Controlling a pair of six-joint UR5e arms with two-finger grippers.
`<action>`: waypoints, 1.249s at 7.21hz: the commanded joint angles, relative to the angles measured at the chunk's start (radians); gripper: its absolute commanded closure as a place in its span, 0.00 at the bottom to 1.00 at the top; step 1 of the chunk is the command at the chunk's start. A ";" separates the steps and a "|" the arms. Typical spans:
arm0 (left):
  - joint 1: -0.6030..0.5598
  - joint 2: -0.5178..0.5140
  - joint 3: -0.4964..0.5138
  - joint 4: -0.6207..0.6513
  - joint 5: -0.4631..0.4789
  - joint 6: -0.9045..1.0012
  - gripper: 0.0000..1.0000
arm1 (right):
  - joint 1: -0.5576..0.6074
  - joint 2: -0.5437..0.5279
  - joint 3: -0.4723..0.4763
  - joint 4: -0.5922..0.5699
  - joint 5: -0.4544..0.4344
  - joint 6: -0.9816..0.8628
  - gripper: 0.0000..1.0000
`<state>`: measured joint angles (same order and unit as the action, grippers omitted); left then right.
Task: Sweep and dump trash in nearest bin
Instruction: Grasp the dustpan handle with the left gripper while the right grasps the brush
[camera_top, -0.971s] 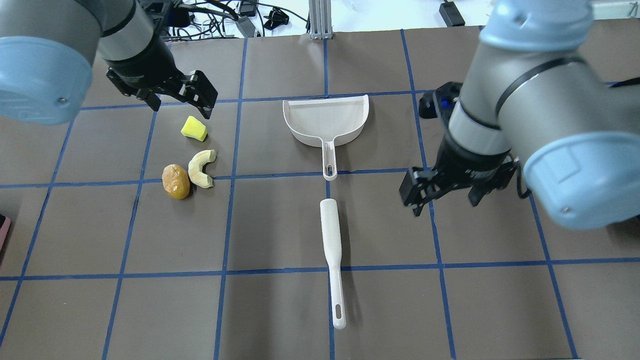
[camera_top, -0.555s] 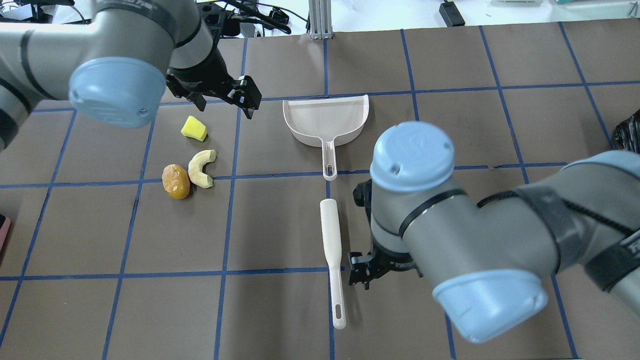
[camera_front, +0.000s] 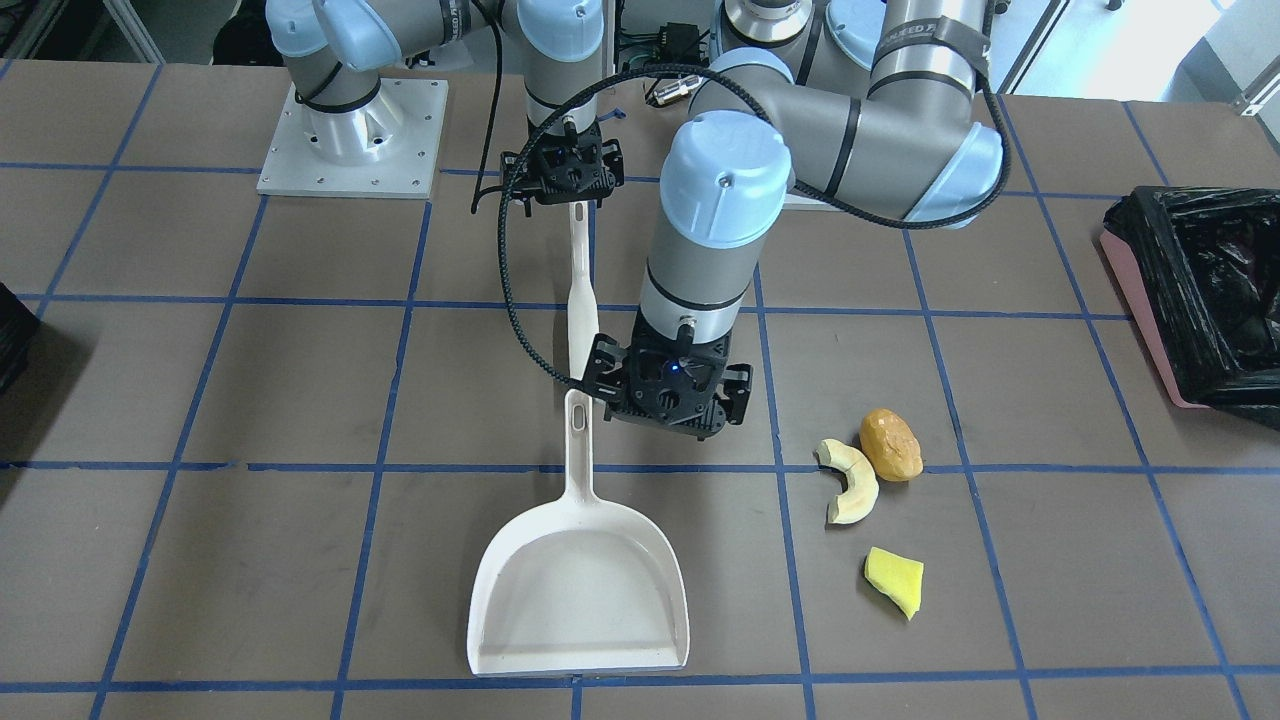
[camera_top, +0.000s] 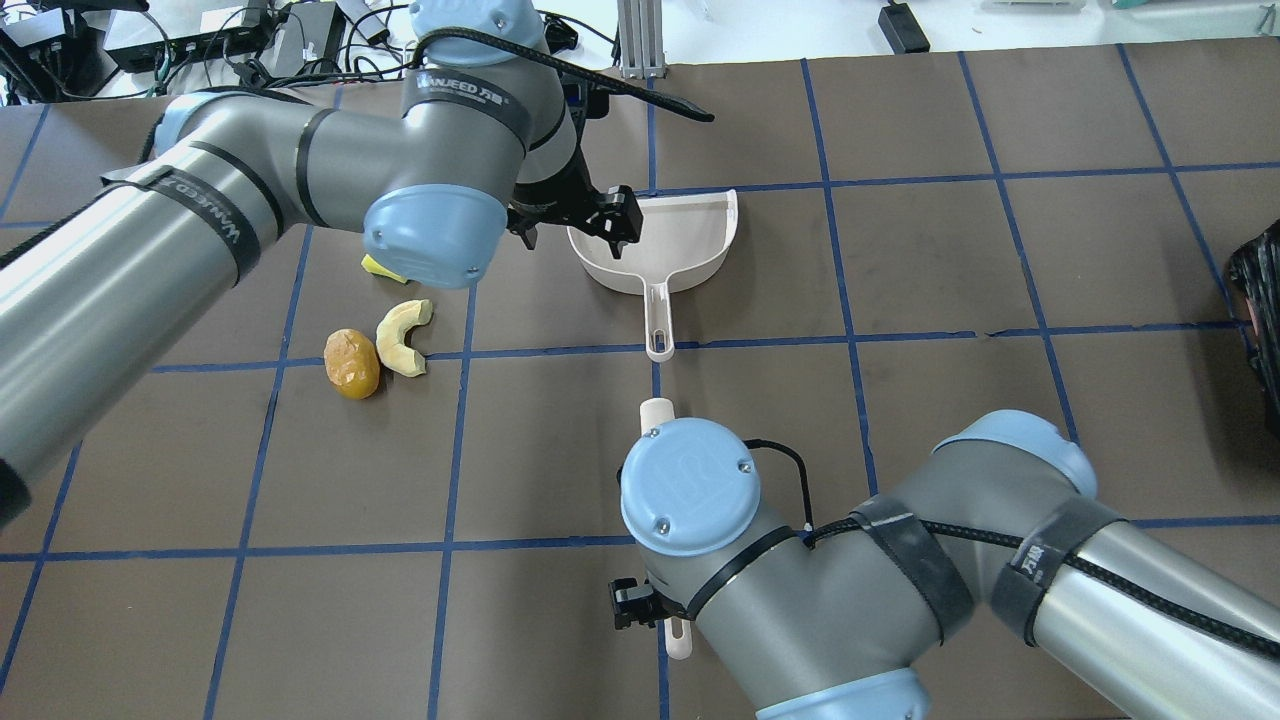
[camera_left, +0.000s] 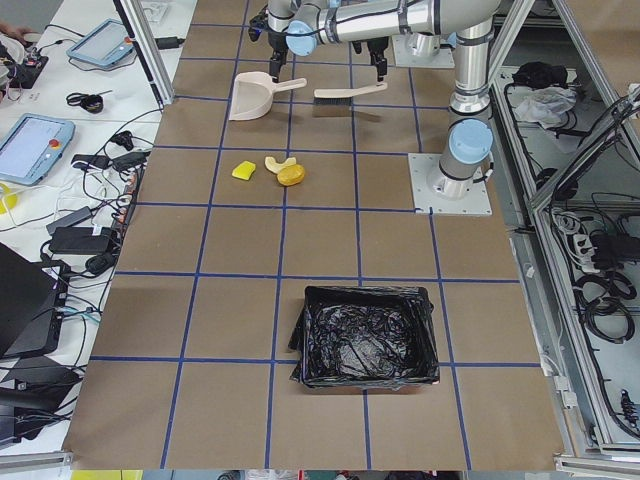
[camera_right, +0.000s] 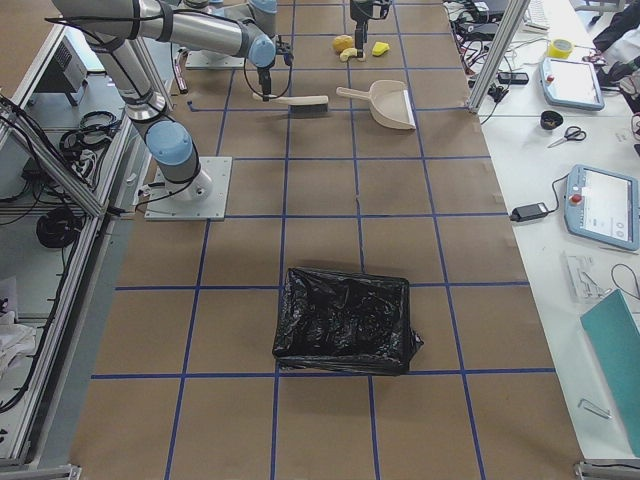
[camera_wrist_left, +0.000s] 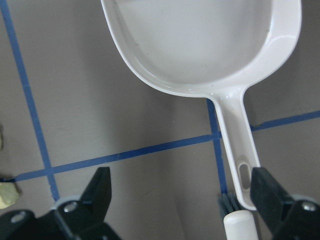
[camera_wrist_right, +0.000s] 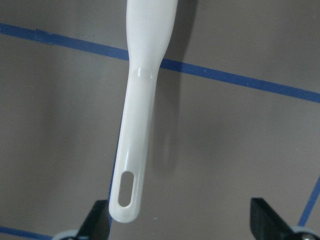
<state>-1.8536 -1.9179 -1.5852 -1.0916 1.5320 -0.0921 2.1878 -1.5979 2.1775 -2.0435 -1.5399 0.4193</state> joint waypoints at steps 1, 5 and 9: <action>-0.073 -0.073 0.002 0.069 -0.004 -0.105 0.00 | 0.015 0.047 0.002 -0.037 0.013 0.041 0.06; -0.124 -0.164 0.001 0.096 -0.006 -0.152 0.06 | 0.015 0.064 0.005 -0.049 0.064 0.042 0.13; -0.124 -0.167 0.001 0.065 -0.003 -0.138 0.31 | 0.015 0.084 0.022 -0.061 0.066 0.042 0.37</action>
<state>-1.9764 -2.0839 -1.5858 -1.0231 1.5298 -0.2307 2.2028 -1.5247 2.1987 -2.1005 -1.4742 0.4617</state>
